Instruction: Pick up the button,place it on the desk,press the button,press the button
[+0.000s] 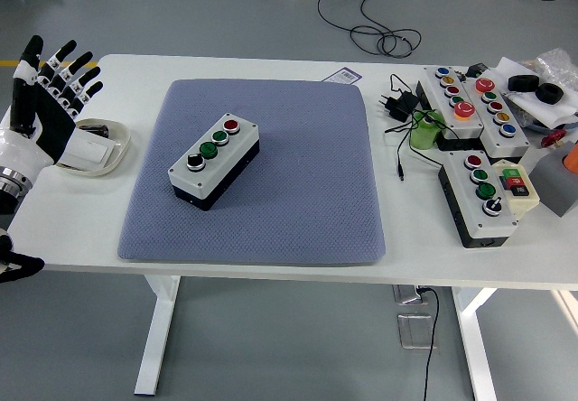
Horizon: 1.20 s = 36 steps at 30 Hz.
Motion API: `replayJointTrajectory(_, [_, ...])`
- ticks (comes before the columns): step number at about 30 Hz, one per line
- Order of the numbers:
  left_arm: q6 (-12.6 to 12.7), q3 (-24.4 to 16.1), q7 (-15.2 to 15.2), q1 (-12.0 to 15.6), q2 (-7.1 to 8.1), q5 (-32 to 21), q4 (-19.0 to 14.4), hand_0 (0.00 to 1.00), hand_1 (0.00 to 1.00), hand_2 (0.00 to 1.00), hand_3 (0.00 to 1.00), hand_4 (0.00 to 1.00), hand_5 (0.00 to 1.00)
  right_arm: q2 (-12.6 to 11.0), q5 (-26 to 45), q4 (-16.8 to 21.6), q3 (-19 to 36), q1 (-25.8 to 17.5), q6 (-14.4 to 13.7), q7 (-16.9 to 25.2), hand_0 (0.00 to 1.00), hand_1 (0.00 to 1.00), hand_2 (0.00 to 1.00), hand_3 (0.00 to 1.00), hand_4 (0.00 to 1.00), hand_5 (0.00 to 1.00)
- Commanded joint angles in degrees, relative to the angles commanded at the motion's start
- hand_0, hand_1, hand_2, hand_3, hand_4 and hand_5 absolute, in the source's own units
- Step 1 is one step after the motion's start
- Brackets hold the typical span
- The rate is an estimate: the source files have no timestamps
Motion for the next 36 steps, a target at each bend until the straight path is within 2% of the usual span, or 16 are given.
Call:
replayJointTrajectory(24, [1.38, 0.75, 0.71, -1.33, 0.20, 3.18, 0.97, 0.927, 0.933, 0.950, 0.964, 0.869, 0.998, 0.49, 1.09, 0.00, 0.07, 0.29, -0.02, 0.10, 0.643, 0.507, 0.547, 0.589, 0.238, 0.361])
replayJointTrajectory(26, [2.30, 1.16, 1.05, -1.46, 0.17, 5.65, 1.24, 0.939, 0.942, 0.953, 0.967, 0.882, 0.998, 0.49, 1.03, 0.00, 0.03, 0.24, -0.07, 0.02, 0.643, 0.507, 0.547, 0.589, 0.237, 0.360])
replayJointTrajectory(29, [5.50, 2.35, 3.26, -2.09, -0.16, 12.18, 1.11, 0.939, 0.942, 0.953, 0.967, 0.882, 0.998, 0.49, 0.82, 0.00, 0.04, 0.11, -0.13, -0.10, 0.643, 0.507, 0.547, 0.589, 0.237, 0.360])
replayJointTrajectory(31, [7.69, 3.88, 7.07, -3.10, -0.69, 17.27, 0.97, 0.939, 0.942, 0.953, 0.967, 0.882, 0.998, 0.53, 0.66, 0.00, 0.04, -0.08, -0.17, -0.24, 0.643, 0.507, 0.547, 0.589, 0.237, 0.360])
replayJointTrajectory(32, [8.86, 4.94, 8.77, -3.84, -0.91, 19.51, 1.01, 0.964, 0.968, 0.980, 0.998, 0.994, 0.952, 0.53, 0.48, 0.00, 0.02, -0.15, -0.19, -0.30, 0.642, 0.508, 0.547, 0.590, 0.236, 0.360])
replayJointTrajectory(33, [9.93, 5.85, 10.79, -4.28, -1.01, 21.74, 1.03, 0.964, 0.968, 0.980, 0.998, 0.994, 0.952, 0.52, 0.37, 0.00, 0.01, -0.19, -0.19, -0.34, 0.642, 0.508, 0.547, 0.590, 0.236, 0.360])
replayJointTrajectory(36, [10.96, 7.68, 15.45, -5.40, -1.39, 29.14, 1.28, 0.964, 0.968, 0.980, 0.998, 0.994, 0.952, 0.52, 0.12, 0.00, 0.02, -0.29, -0.18, -0.40, 0.642, 0.508, 0.547, 0.590, 0.236, 0.360])
